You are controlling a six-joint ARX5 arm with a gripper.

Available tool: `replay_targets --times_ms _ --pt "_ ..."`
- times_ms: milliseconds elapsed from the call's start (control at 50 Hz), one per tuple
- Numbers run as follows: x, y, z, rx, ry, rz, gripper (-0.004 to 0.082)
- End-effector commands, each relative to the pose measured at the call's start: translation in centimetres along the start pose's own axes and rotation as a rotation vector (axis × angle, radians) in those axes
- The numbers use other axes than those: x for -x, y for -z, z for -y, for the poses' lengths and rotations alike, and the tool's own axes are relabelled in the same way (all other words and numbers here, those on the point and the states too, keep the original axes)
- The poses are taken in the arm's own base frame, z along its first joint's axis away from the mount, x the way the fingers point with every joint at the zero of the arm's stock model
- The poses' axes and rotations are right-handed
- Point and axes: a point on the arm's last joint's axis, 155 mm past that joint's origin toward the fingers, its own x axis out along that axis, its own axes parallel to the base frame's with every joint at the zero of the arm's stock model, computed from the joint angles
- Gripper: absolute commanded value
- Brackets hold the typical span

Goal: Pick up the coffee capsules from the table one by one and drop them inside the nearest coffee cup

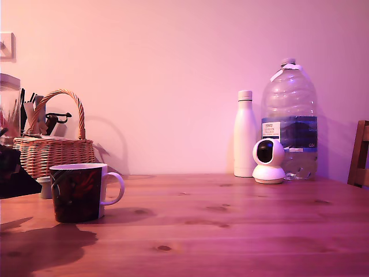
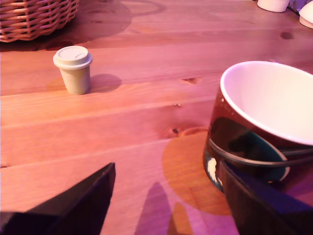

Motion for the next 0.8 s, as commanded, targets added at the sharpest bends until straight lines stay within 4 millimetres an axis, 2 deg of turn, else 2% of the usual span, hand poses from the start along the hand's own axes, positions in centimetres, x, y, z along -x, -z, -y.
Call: replay_targets --times_ms 0,400,780 --pt "0.2 -0.1 -0.3 0.000 -0.012 -0.001 0.0589" --pt "0.2 -0.2 -0.4 0.002 -0.015 0.003 0.0589" --pt "1.8 -1.1 -4.1 0.024 -0.121 0.065 0.0589"
